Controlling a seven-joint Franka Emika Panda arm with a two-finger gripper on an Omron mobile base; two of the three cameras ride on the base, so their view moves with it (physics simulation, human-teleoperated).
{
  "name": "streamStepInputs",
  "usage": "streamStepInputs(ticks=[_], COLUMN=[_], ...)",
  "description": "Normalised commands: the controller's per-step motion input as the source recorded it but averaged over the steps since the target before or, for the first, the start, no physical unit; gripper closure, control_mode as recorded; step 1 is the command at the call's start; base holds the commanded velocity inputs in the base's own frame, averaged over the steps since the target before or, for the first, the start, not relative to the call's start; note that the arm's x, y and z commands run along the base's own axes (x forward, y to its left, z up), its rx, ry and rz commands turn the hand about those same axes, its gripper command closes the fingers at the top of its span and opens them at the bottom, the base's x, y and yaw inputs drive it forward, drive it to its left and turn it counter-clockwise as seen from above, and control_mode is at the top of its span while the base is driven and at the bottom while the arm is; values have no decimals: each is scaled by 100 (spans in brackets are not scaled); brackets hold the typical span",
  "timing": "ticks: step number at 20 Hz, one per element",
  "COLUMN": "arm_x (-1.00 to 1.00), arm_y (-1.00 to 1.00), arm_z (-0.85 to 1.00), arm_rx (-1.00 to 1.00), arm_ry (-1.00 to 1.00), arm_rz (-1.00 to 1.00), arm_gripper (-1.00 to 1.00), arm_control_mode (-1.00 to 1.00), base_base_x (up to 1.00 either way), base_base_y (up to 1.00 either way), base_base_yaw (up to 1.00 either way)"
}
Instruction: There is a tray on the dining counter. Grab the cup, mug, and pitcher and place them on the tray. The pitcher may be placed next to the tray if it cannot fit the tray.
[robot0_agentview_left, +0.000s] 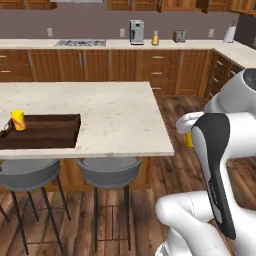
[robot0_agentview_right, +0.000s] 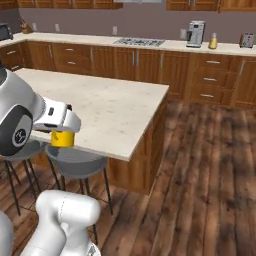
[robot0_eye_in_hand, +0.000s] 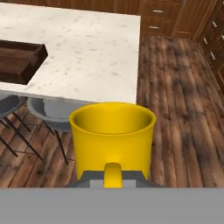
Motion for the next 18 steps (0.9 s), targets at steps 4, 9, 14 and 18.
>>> streamStepInputs(ticks=[4, 9, 14, 18], arm_x=[0, 0, 0, 0], arm_y=[0, 0, 0, 0], arm_z=[0, 0, 0, 0], arm_rx=[0, 0, 0, 0], arm_ry=[0, 0, 0, 0], arm_rz=[0, 0, 0, 0], arm_gripper=[100, 100, 100, 100], arm_control_mode=[100, 100, 100, 100], base_base_x=[0, 19, 59, 52], base_base_y=[100, 100, 100, 94], base_base_yaw=[-7, -2, -37, -41])
